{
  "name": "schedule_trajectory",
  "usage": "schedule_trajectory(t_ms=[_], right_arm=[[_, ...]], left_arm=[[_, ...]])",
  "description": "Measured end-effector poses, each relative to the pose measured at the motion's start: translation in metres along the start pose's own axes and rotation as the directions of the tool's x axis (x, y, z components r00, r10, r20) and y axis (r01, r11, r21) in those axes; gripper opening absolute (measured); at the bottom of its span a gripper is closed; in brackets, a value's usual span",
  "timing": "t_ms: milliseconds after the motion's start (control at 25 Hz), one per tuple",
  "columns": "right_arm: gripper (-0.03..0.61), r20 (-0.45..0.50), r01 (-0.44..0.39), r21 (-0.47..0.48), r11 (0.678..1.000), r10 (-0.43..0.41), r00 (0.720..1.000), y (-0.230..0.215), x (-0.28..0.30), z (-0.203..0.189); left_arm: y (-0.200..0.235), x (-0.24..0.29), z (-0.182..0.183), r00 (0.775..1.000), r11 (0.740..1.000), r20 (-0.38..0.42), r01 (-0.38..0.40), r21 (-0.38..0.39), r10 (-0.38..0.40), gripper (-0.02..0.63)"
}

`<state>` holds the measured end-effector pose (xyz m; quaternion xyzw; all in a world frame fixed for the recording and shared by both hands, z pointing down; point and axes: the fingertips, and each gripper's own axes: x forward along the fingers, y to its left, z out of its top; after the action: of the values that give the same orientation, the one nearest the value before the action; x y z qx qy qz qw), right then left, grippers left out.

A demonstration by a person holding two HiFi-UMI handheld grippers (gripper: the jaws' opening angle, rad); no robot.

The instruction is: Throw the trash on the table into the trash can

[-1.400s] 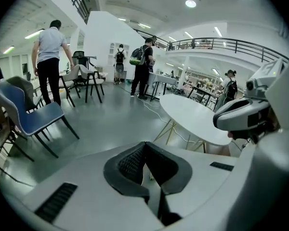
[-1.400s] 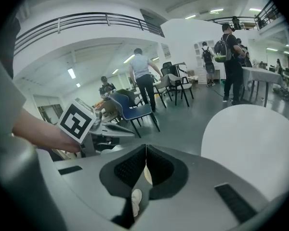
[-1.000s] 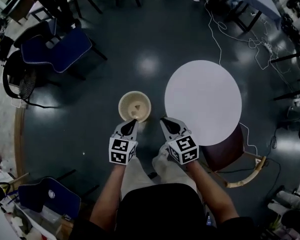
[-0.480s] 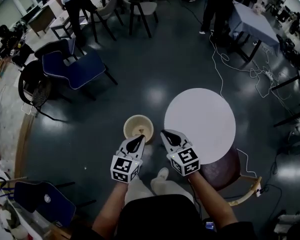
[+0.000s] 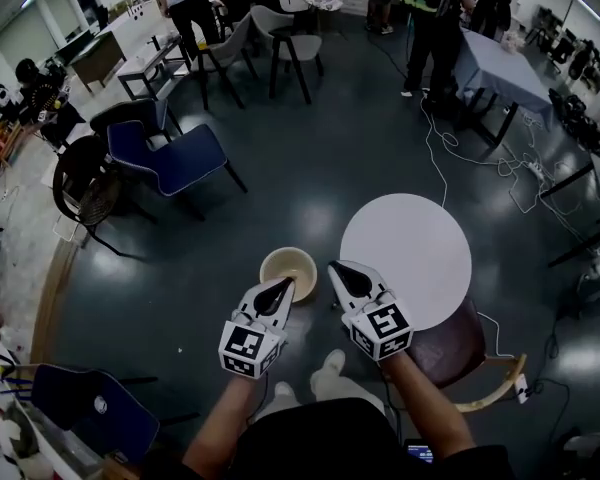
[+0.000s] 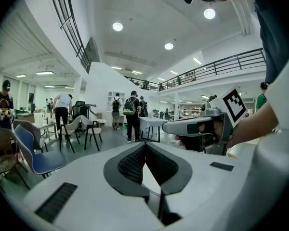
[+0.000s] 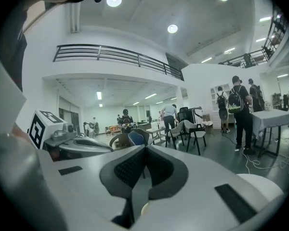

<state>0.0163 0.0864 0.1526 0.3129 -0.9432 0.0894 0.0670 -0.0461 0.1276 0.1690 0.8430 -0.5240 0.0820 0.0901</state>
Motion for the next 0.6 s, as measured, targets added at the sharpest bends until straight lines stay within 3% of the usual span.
schedule_trajectory(t_ms=[600], right_arm=[[0.018, 0.063, 0.039, -0.097, 0.995, -0.032, 0.997, 0.150, -0.027, 0.034]], left_arm=[[0.003, -0.153, 0.012, 0.998, 0.999, 0.066, 0.014, 0.047, -0.017, 0.015]])
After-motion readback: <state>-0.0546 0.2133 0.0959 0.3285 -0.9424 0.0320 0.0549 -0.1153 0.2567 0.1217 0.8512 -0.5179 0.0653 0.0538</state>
